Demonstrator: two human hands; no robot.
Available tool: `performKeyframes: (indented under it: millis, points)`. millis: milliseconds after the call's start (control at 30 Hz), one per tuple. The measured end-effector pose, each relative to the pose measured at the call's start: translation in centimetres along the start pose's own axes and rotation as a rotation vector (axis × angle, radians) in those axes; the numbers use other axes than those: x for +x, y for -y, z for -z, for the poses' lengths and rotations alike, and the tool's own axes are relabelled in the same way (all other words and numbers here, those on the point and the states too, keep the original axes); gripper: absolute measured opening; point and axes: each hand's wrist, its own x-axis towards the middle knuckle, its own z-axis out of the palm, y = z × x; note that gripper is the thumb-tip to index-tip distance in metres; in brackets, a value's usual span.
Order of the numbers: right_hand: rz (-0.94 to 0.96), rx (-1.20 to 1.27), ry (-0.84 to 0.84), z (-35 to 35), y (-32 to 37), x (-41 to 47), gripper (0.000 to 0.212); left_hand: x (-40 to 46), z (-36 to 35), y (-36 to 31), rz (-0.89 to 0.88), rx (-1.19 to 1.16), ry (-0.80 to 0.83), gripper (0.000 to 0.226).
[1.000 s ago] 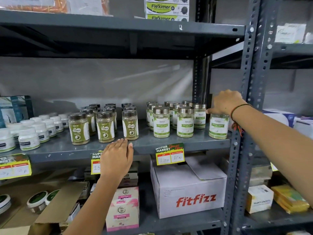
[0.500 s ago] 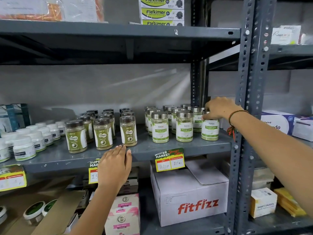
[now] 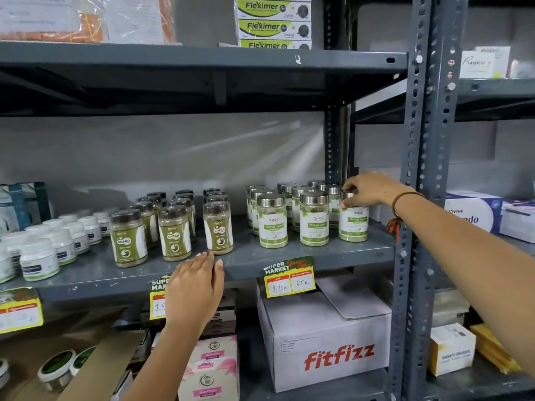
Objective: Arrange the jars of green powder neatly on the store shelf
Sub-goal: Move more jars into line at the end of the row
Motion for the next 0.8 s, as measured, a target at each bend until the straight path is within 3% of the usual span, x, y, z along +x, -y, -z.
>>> performKeyframes:
  millis: [133,300,400,500,600,800]
  points:
    - [-0.001,0.029,-0.032,-0.2,-0.3,-0.1,0.084,0.0,0.0,0.0,0.007,-0.003,0.001,0.047]
    - [0.116,0.034,-0.335,0.0,1.6,-1.0,0.08,0.0,-0.2,0.1,0.007,-0.009,0.013,0.048]
    - [0.245,0.07,-0.272,0.1,3.8,-1.1,0.085,0.1,-0.4,0.2,0.007,-0.014,0.019,0.05]
    - [0.252,0.023,-0.207,-0.5,5.2,-0.8,0.088,0.1,-0.4,0.1,0.006,-0.006,0.012,0.049]
    - [0.274,-0.007,-0.203,-1.0,5.8,-0.3,0.077,0.0,-0.3,0.1,0.012,0.002,0.012,0.047]
    - [0.274,0.146,-0.155,-1.3,5.6,0.5,0.077,0.0,-0.4,0.2,0.008,0.004,0.019,0.046]
